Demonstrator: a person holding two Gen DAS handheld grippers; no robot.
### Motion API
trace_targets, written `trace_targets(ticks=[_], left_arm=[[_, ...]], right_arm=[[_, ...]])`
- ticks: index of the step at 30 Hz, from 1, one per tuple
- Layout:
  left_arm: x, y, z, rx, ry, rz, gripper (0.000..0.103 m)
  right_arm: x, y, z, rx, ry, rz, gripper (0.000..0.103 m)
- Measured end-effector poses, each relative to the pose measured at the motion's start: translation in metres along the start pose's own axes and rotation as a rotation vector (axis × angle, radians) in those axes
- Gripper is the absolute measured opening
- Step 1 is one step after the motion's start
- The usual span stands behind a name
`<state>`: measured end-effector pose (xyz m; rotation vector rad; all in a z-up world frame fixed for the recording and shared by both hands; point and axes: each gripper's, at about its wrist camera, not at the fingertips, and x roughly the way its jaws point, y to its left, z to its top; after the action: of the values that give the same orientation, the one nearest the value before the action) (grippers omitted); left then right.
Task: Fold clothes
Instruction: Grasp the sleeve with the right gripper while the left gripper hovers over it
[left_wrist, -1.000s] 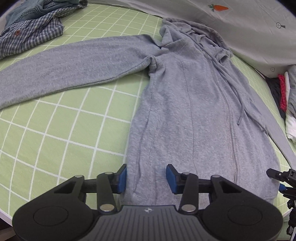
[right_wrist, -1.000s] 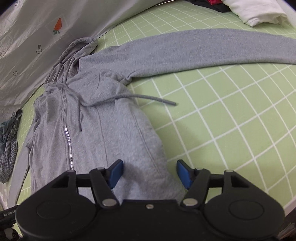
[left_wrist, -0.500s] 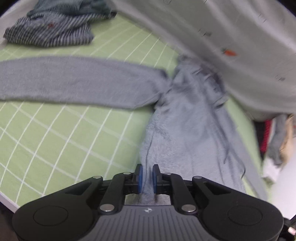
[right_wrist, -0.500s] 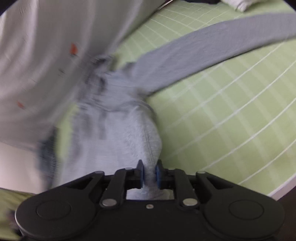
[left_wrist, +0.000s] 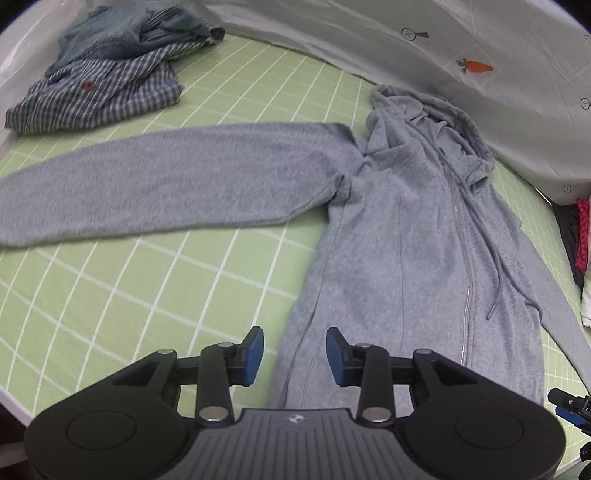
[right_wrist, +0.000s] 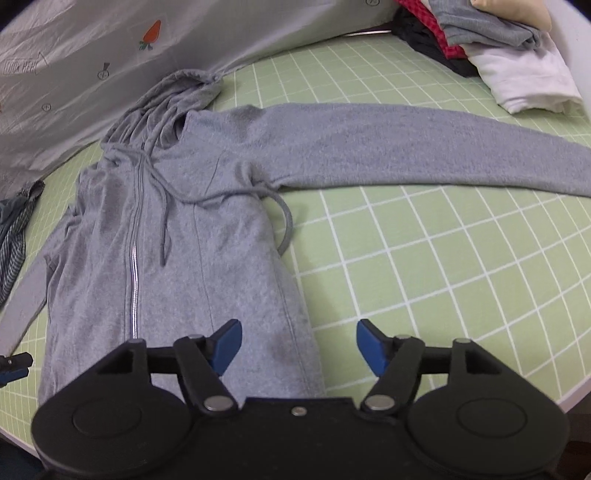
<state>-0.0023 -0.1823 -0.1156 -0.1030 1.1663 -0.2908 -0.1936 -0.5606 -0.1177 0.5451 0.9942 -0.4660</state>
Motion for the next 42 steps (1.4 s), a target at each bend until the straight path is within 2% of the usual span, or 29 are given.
trace_targets(ticks=[9,12,14,18,20,23,26,28,32,34,36,37,38,39,40,41,42], left_arm=[[0.027,0.000,0.068,0.063,-0.067,0.085,0.041],[0.046,0.005,0.094,0.038,-0.069,0.116,0.053],[0.062,0.011,0.111,0.016,-0.066,0.139,0.054],[0.088,0.021,0.138,-0.032,-0.059,0.177,0.064],[0.099,0.027,0.150,-0.060,-0.063,0.203,0.065],[0.112,0.034,0.161,-0.086,-0.077,0.243,0.068],[0.116,0.037,0.166,-0.082,-0.085,0.250,0.075],[0.119,0.038,0.167,-0.082,-0.088,0.256,0.083],[0.122,0.034,0.164,-0.054,-0.089,0.282,0.088],[0.125,0.032,0.162,-0.052,-0.085,0.299,0.094],[0.125,0.034,0.162,-0.072,-0.083,0.307,0.096],[0.125,0.034,0.162,-0.078,-0.081,0.310,0.097],[0.125,0.034,0.162,-0.081,-0.079,0.312,0.098],[0.126,0.034,0.163,-0.084,-0.078,0.314,0.099],[0.126,0.035,0.163,-0.086,-0.078,0.315,0.100],[0.127,0.035,0.163,-0.088,-0.079,0.318,0.101],[0.127,0.035,0.162,-0.088,-0.082,0.320,0.101]], right_arm=[[0.020,0.001,0.043,0.059,-0.056,-0.023,0.076],[0.035,0.007,0.065,0.034,-0.091,-0.062,0.081],[0.049,0.009,0.084,0.018,-0.109,-0.103,0.082],[0.080,-0.001,0.123,0.092,-0.133,-0.149,0.082],[0.096,-0.007,0.141,0.124,-0.143,-0.179,0.082],[0.116,-0.015,0.163,0.151,-0.176,-0.238,0.082],[0.128,-0.026,0.176,0.136,-0.193,-0.224,0.082],[0.134,-0.033,0.179,0.138,-0.182,-0.225,0.083],[0.143,-0.040,0.176,0.132,-0.176,-0.282,0.091],[0.142,-0.039,0.171,0.104,-0.196,-0.279,0.091],[0.142,-0.037,0.166,0.065,-0.225,-0.279,0.083],[0.140,-0.037,0.164,0.051,-0.237,-0.274,0.073],[0.138,-0.037,0.163,0.038,-0.249,-0.267,0.054],[0.136,-0.039,0.164,0.041,-0.254,-0.264,0.042],[0.133,-0.041,0.164,0.044,-0.258,-0.261,0.021],[0.132,-0.045,0.165,0.057,-0.261,-0.259,0.011],[0.131,-0.050,0.164,0.063,-0.264,-0.250,0.008]])
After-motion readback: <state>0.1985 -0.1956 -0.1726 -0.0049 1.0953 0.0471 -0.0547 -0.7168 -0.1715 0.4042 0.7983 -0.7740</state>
